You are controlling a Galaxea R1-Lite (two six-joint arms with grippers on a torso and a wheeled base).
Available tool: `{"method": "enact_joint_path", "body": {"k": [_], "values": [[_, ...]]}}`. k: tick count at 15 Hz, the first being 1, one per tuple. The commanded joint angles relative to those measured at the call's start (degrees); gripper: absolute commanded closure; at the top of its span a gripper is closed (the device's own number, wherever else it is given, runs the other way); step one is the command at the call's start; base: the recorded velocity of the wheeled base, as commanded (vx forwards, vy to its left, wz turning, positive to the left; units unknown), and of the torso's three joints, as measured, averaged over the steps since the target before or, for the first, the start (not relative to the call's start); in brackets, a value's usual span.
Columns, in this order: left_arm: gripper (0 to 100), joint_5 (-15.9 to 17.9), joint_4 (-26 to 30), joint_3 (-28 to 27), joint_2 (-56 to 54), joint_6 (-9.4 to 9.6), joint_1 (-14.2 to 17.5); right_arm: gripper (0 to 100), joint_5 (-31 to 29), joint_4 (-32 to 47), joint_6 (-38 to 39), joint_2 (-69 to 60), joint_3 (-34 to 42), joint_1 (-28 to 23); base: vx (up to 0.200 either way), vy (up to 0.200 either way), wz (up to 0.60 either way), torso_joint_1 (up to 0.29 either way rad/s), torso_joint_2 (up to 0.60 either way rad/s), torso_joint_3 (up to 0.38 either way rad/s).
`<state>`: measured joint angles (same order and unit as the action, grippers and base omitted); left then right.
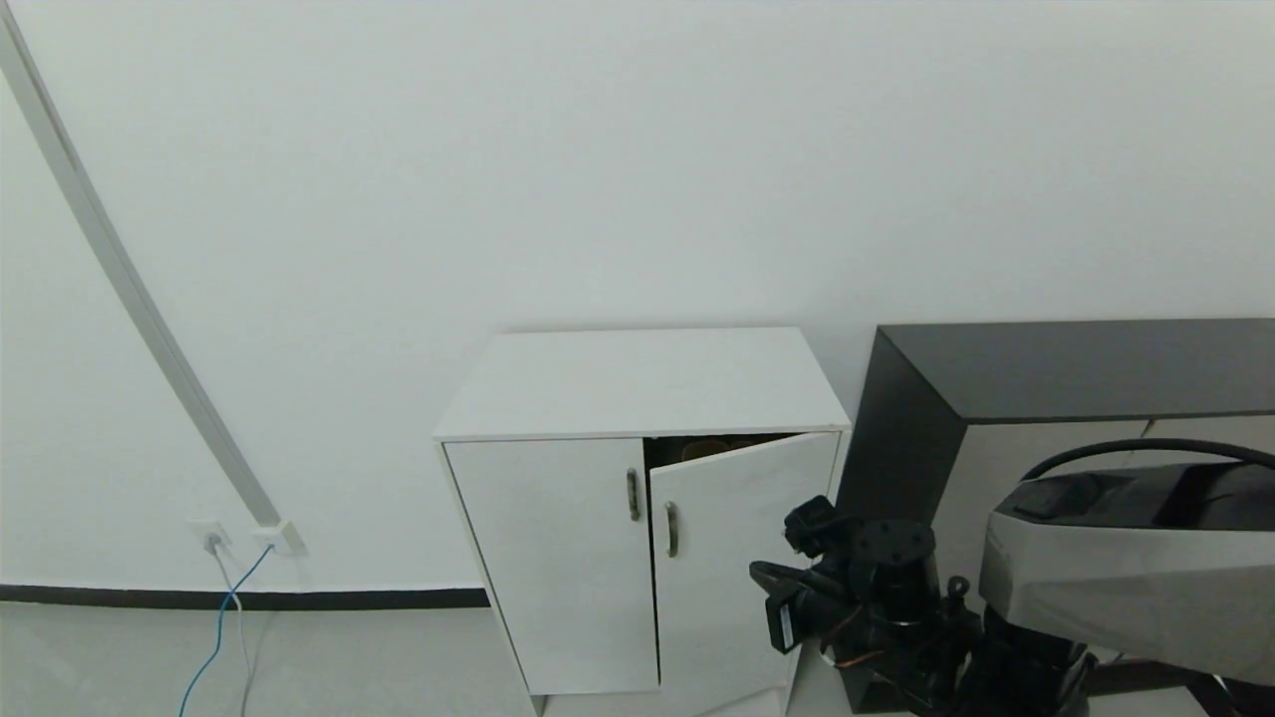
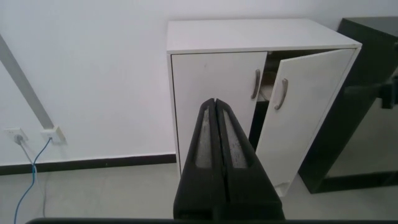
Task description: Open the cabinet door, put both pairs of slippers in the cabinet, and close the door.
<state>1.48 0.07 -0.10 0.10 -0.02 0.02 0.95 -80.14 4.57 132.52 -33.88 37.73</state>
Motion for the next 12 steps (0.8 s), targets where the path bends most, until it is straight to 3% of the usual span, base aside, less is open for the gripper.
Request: {"method": "enact_joint_path", "body": {"k": [1, 3, 7, 12], "values": [[100, 0.0, 0.0, 0.0, 0.0, 0.02, 0.0, 100, 0.2, -5.6, 0.1, -2.5, 7.8, 2.5, 0.2, 0.0, 0.0, -0.012, 0.0, 0.007], [100, 0.0, 0.0, 0.0, 0.0, -0.06, 0.0, 100, 0.2, -7.9, 0.1, -2.1, 9.8, 2.6, 0.2, 0.0, 0.0, -0.002, 0.0, 0.005], [100, 0.0, 0.0, 0.0, 0.0, 0.11, 0.0, 100, 0.2, -8.3, 0.1, -1.1, 9.0, 2.2, 0.0, 0.0, 0.0, 0.0, 0.0, 0.0], [100, 0.0, 0.0, 0.0, 0.0, 0.02, 0.0, 100, 0.0, -6.6, 0.0, 4.7, 0.7, -0.5, 0.0, 0.0, 0.0, 0.0, 0.0, 0.0]]}}
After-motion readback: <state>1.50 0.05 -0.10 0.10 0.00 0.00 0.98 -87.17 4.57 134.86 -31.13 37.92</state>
